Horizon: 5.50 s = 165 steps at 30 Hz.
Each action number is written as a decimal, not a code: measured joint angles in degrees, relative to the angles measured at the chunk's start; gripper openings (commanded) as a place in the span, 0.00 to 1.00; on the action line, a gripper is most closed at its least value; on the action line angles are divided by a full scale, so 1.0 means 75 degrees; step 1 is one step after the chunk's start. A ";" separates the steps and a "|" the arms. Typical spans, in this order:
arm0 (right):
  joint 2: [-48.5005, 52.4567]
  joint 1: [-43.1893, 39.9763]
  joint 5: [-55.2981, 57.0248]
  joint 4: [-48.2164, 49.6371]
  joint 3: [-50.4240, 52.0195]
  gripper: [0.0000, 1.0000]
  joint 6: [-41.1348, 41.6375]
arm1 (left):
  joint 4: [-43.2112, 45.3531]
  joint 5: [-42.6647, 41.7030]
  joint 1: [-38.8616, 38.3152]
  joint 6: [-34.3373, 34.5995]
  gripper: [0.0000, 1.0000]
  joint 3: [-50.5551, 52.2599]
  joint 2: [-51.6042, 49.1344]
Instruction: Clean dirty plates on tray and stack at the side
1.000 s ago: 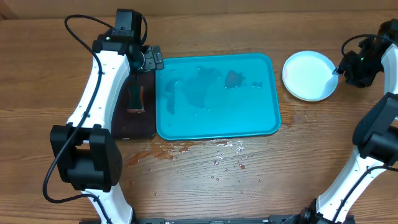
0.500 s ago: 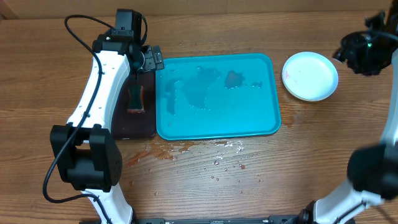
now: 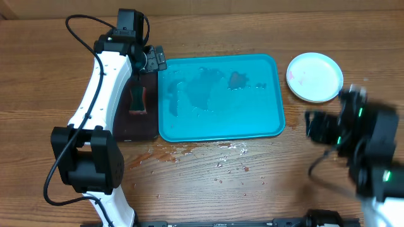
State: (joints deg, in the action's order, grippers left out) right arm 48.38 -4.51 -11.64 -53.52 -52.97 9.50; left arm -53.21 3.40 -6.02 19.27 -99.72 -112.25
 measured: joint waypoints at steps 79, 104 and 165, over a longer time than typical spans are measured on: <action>-0.2043 0.0003 -0.0624 0.0385 0.1338 1.00 0.0539 | 0.1818 0.1154 -0.0367 -0.0976 1.00 0.4712 0.7437; -0.2043 0.0000 -0.0621 0.0388 0.1338 1.00 0.0565 | 0.3089 0.0090 0.1119 -0.0688 1.00 1.1473 1.4708; -0.2401 0.0125 -0.0420 0.0822 0.1515 1.00 0.0064 | 0.4296 -0.0058 0.1119 -0.0612 1.00 1.2406 1.4839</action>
State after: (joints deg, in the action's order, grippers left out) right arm 30.37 -3.57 -14.79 -47.35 -41.60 9.98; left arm -20.99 2.96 2.37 14.68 -6.68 -0.95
